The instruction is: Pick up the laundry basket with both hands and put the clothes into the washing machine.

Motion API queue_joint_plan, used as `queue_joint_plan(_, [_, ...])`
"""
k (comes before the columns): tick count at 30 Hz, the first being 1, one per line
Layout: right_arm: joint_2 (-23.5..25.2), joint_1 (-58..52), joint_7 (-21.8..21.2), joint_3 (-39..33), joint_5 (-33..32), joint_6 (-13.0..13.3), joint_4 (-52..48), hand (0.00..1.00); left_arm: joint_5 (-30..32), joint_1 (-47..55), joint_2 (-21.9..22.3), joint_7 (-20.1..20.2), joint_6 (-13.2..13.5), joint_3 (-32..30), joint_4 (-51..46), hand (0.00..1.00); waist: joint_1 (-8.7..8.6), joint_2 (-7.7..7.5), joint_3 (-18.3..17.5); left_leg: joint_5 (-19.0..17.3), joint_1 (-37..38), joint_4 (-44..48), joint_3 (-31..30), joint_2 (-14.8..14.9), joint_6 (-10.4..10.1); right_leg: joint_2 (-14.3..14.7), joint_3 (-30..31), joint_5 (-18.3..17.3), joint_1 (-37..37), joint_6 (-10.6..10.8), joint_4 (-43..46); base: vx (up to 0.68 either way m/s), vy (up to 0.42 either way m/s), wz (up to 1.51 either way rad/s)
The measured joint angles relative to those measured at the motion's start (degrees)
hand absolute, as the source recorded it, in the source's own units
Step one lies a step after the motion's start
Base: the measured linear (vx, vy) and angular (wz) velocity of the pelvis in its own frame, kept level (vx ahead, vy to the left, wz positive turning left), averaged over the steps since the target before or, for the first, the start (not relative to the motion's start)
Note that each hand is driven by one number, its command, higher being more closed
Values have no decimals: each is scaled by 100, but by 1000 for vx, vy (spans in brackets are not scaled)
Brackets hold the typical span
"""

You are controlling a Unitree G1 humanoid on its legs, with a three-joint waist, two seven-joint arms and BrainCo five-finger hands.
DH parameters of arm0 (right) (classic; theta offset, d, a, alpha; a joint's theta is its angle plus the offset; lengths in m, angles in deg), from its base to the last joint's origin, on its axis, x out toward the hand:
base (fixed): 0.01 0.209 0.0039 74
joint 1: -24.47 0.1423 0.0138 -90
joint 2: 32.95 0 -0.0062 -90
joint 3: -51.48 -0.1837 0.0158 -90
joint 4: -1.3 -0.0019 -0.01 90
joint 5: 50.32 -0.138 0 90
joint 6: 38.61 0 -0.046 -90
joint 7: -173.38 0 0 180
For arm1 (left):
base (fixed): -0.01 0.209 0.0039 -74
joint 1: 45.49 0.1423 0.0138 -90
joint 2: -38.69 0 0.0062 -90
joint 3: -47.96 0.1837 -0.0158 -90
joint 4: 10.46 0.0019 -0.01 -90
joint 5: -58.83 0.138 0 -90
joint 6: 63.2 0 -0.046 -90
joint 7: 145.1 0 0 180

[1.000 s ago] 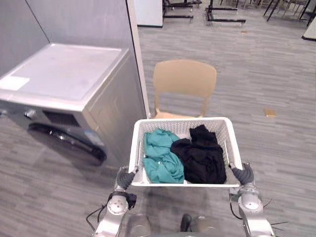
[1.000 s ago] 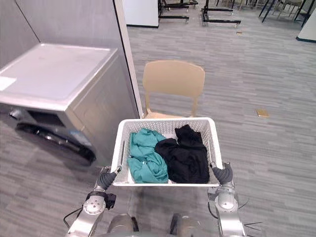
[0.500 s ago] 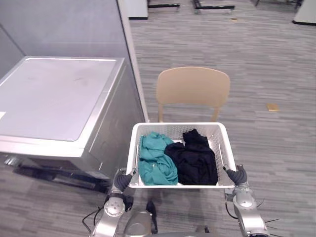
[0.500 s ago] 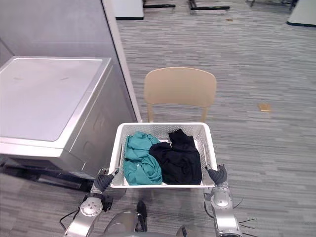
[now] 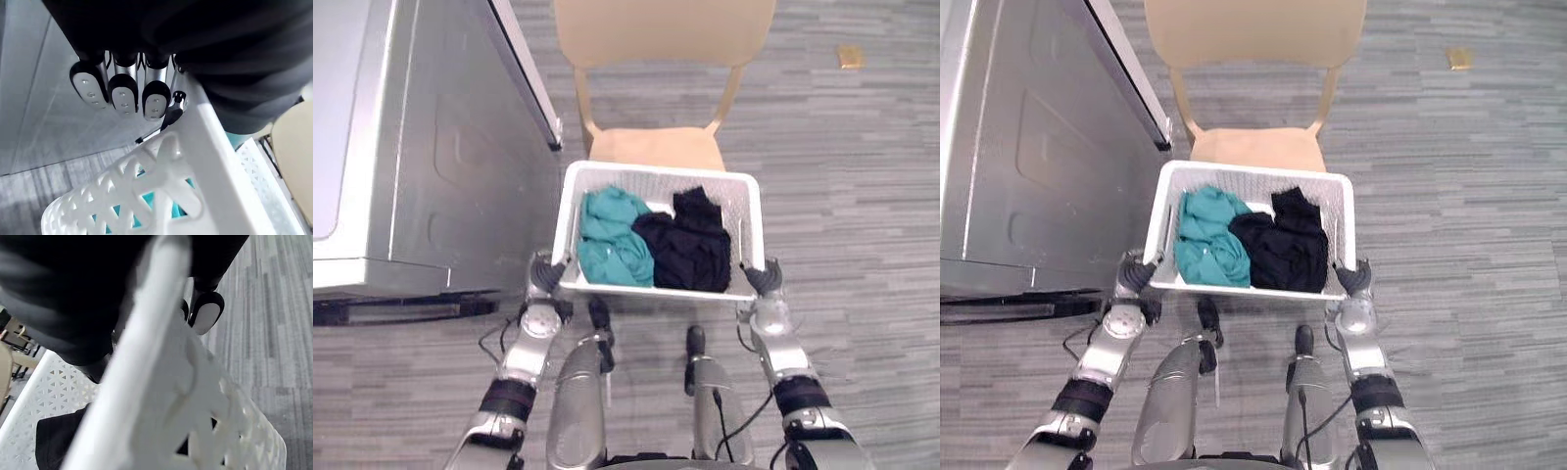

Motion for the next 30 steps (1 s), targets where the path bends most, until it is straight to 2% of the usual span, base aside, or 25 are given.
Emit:
queue_joint_plan(5, [135, 475, 196, -61, -220, 16, -199, 0, -58, -733, 115, -318, 9, -467, 20, 0, 76, 4, 241, 168, -241, 118, -42, 128, 85, -2, -290, 17, -187, 29, 219, 58, -55, -1])
queue_joint_plan(11, [308, 246, 228, -64, -219, 67, -841, 0, -58, -655, 536, -393, 72, -491, -48, 0, 79, 2, 270, 161, -86, 89, -44, 125, 77, -40, -456, -33, -32, -43, 236, 87, -32, 3])
queue_joint_plan(16, [539, -678, 228, -94, -228, 265, -1609, 0, -167, 354, 939, -389, 245, -534, -710, 0, 87, 1, 274, 80, 308, 6, -53, 96, -35, -114, -621, -270, 302, -161, 363, 33, -41, 7])
queue_joint_plan(23, [533, -1860, 220, -636, -344, 318, -2150, 0, -334, 2003, 1152, -334, 452, -886, -1680, 0, 92, 0, 274, 41, 815, -149, -60, 20, -101, -194, -747, -484, 769, -174, 422, 37, -33, 9])
queue_joint_plan(28, [514, -2622, 3, -791, -395, 456, -2277, 0, -527, 2881, 1281, 73, 502, -941, -1881, 0, 100, -4, 255, 32, 1266, -330, -151, -51, -144, -214, -910, -523, 1318, -119, 229, 73, -27, 15])
queue_joint_plan(30, [513, -3001, -208, -930, -389, 498, -2013, 0, -626, 3215, 1306, 376, 538, -940, -1663, 0, 106, -19, 0, 50, 1391, -523, -239, -145, -168, -231, -1042, -539, 1530, -94, 58, 88, -15, 26])
